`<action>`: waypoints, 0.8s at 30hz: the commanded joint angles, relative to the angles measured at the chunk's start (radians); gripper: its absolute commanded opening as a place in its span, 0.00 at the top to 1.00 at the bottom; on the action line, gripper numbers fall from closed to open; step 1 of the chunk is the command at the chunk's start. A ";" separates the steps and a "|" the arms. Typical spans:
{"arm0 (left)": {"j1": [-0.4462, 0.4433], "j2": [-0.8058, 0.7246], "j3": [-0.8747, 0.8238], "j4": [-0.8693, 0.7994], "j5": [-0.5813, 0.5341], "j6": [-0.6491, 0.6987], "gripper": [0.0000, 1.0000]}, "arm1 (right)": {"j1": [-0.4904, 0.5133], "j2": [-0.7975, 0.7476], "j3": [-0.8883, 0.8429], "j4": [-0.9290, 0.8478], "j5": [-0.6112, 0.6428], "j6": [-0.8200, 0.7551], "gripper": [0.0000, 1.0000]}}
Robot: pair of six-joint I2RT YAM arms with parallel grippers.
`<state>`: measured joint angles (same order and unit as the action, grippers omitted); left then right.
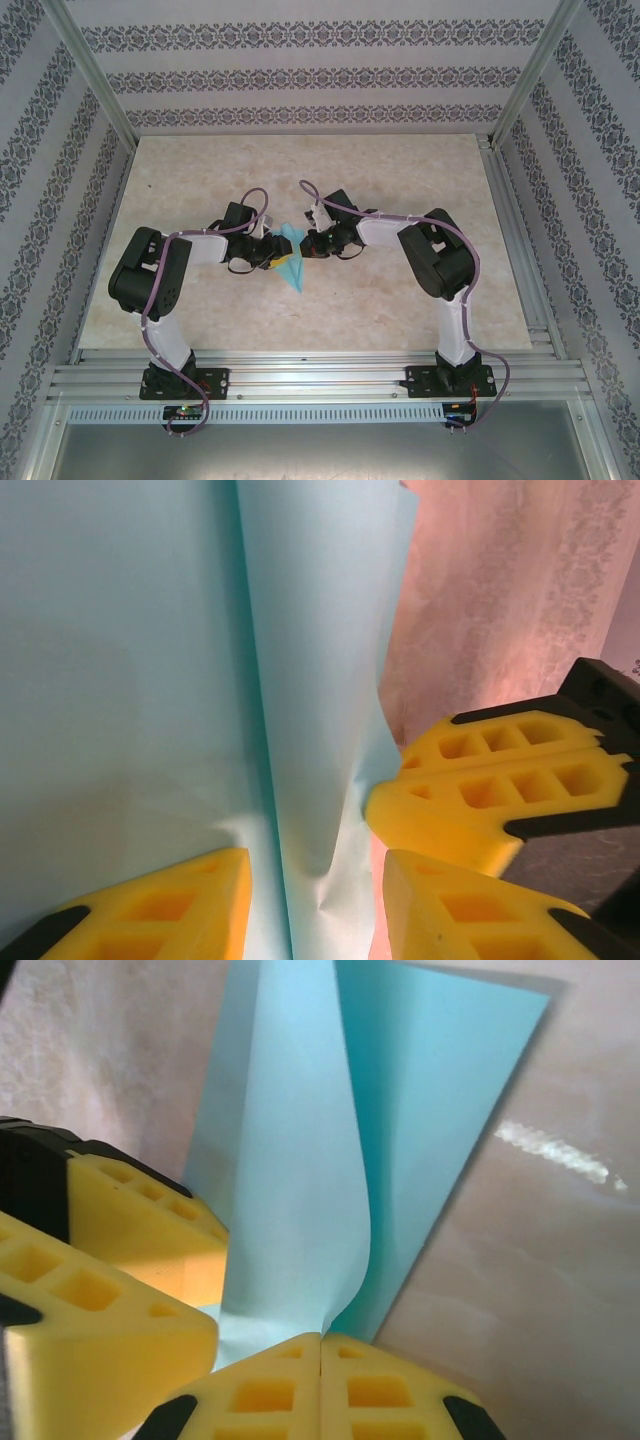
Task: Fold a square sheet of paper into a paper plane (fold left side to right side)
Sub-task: Fourth fold the wing at the center of the table.
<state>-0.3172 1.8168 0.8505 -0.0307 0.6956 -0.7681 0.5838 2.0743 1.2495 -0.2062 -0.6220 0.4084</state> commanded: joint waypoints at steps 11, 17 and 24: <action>-0.007 0.090 -0.034 -0.065 -0.146 0.038 0.60 | -0.013 0.036 0.050 -0.019 0.015 -0.032 1.00; -0.007 0.089 -0.035 -0.060 -0.145 0.039 0.60 | -0.009 0.049 0.052 -0.029 0.016 -0.034 1.00; -0.008 0.038 -0.024 -0.074 -0.118 0.039 0.60 | 0.003 0.071 0.066 -0.103 0.054 -0.059 1.00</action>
<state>-0.3172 1.8160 0.8520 -0.0303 0.6979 -0.7677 0.5804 2.1078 1.2953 -0.2531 -0.6121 0.3862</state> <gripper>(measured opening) 0.396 0.046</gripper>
